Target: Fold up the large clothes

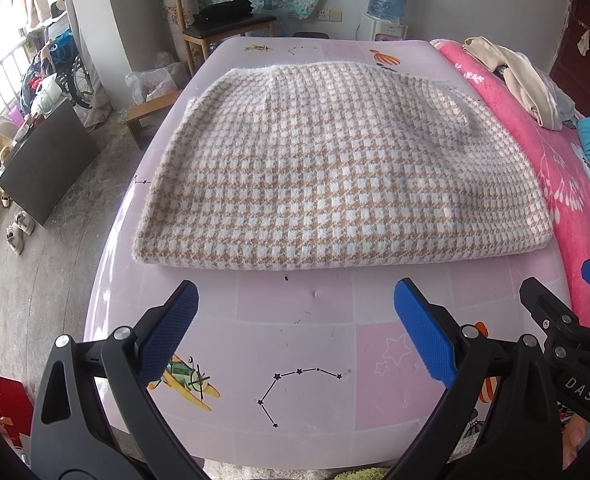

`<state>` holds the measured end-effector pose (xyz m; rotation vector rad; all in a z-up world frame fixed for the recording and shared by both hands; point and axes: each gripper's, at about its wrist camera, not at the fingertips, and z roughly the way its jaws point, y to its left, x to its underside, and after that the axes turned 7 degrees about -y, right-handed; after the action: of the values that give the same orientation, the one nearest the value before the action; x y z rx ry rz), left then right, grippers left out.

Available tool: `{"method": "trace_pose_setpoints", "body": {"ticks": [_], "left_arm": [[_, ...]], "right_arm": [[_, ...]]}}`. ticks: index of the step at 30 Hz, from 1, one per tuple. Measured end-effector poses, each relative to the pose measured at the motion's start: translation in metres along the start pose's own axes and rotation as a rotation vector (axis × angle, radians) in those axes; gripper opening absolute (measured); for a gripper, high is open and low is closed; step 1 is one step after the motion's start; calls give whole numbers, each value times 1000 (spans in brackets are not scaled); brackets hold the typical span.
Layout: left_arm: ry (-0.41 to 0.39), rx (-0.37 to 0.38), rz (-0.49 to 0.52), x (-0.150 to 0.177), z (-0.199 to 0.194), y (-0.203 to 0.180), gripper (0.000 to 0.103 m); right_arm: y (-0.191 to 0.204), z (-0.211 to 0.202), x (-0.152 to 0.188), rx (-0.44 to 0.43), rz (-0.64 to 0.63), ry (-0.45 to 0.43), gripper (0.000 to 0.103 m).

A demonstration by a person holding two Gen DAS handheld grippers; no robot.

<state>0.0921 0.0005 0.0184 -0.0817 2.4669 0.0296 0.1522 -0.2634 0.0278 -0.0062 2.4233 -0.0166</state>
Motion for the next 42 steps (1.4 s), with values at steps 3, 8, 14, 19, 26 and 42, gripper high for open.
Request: {"method": "trace_pose_setpoints", "body": {"ticks": [3,8,14,19,26,42], "left_arm": [[0,1,-1,-1,0,0,95],[0,1,-1,-1,0,0,95],[0,2,-1,-1,0,0,95],[0,1,-1,0,0,0,95],[0,1,-4,-1,0,0,95],[-2,0,-4,-3,-1,0,95]], "right_arm": [[1,0,0,1,0,0,97],[1,0,0,1,0,0,97],[1,0,0,2,0,0,97],[0,0,0,1,0,0,97],[0,-1,-1,0,3,0,97],[-1,-1,0,-2,3,0,97]]}}
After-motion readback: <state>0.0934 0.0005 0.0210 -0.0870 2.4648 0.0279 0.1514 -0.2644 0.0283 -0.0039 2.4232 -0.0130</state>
